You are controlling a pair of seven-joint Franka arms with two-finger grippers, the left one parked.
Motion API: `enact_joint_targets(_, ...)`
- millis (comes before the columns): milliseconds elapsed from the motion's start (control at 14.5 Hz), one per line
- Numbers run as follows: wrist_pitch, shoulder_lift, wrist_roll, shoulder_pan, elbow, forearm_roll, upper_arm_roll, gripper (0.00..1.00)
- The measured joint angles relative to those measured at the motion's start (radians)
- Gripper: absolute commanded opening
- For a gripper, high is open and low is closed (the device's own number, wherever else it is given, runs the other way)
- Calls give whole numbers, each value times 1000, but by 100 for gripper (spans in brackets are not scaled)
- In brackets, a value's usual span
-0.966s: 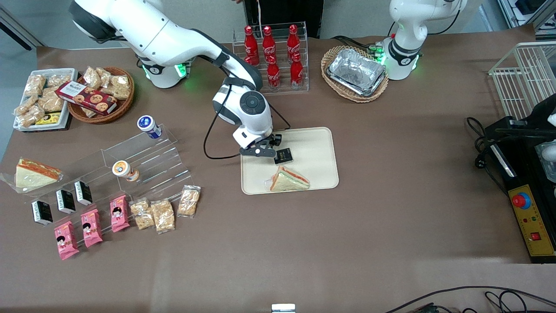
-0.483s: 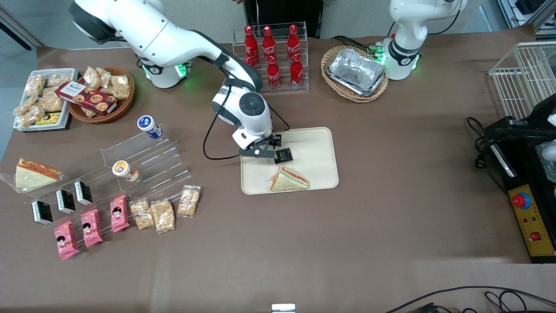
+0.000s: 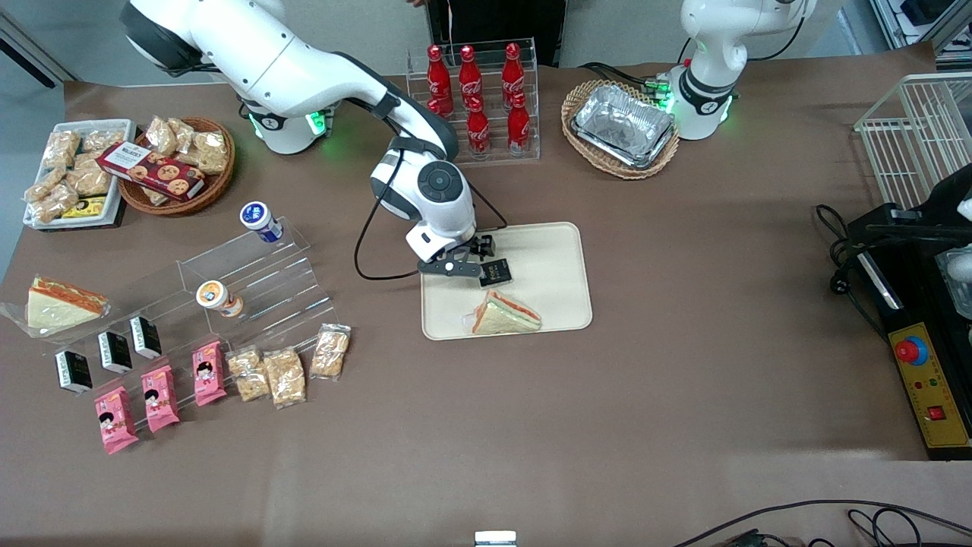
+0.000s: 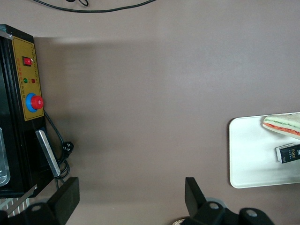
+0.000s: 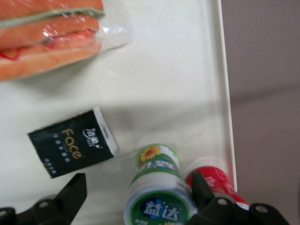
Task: Place green gum on tray
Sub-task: 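Open the right gripper and withdraw it from the tray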
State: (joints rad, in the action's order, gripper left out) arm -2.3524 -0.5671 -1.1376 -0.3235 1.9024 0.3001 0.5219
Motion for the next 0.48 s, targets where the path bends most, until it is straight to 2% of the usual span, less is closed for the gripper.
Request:
enact_joint_targets(207, 91, 69, 4, 4, -24, 4, 2, 100)
enact_joint_targets(483, 279, 236, 29, 10, -34, -3, 7, 100)
